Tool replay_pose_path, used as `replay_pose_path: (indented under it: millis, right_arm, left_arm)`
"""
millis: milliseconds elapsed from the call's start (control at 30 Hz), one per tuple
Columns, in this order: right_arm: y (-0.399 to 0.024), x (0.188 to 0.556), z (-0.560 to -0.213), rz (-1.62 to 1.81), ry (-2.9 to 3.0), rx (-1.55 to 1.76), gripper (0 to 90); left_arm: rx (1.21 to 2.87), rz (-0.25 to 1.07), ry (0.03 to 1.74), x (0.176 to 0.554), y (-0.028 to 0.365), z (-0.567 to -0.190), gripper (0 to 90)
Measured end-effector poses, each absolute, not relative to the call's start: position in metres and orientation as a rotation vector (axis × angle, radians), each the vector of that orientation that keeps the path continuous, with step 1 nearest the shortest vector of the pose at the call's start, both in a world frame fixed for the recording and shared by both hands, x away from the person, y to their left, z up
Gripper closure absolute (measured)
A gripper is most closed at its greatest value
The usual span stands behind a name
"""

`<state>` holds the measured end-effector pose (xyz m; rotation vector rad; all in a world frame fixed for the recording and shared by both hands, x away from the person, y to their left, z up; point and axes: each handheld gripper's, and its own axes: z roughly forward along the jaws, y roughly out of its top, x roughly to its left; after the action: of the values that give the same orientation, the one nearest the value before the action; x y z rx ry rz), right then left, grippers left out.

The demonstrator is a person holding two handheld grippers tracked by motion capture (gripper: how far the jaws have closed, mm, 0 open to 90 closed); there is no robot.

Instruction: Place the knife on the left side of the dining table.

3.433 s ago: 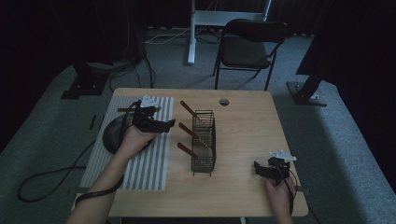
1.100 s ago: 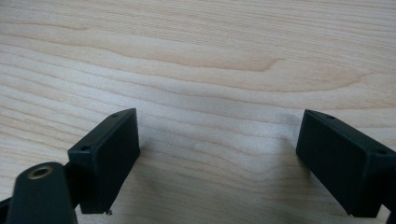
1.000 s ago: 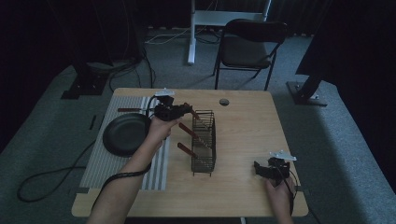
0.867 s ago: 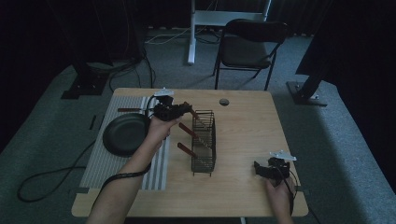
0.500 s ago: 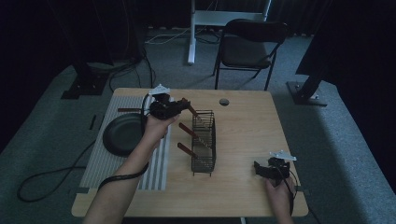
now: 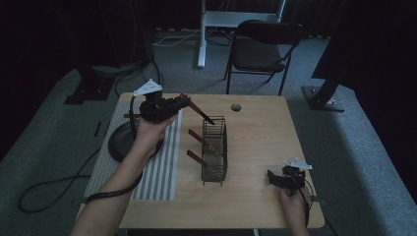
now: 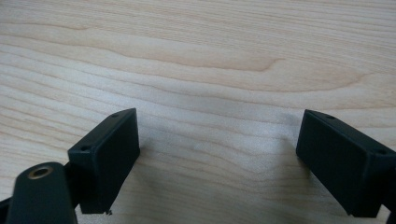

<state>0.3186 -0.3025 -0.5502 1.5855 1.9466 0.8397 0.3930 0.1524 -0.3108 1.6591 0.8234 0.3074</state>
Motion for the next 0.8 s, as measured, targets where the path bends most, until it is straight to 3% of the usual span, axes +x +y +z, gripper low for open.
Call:
replay_pose_path:
  millis: [433,800]
  right_arm:
    - [-0.303,0.319,-0.55,0.839,1.948,1.586,12.4]
    - [-0.303,0.319,-0.55,0.839,1.948,1.586,12.4]
  left_arm:
    - [1.575,0.363,0.848,0.371,0.198,-0.283,78.3]
    - [1.519,0.401,0.928,0.367,0.233,-0.29,82.2]
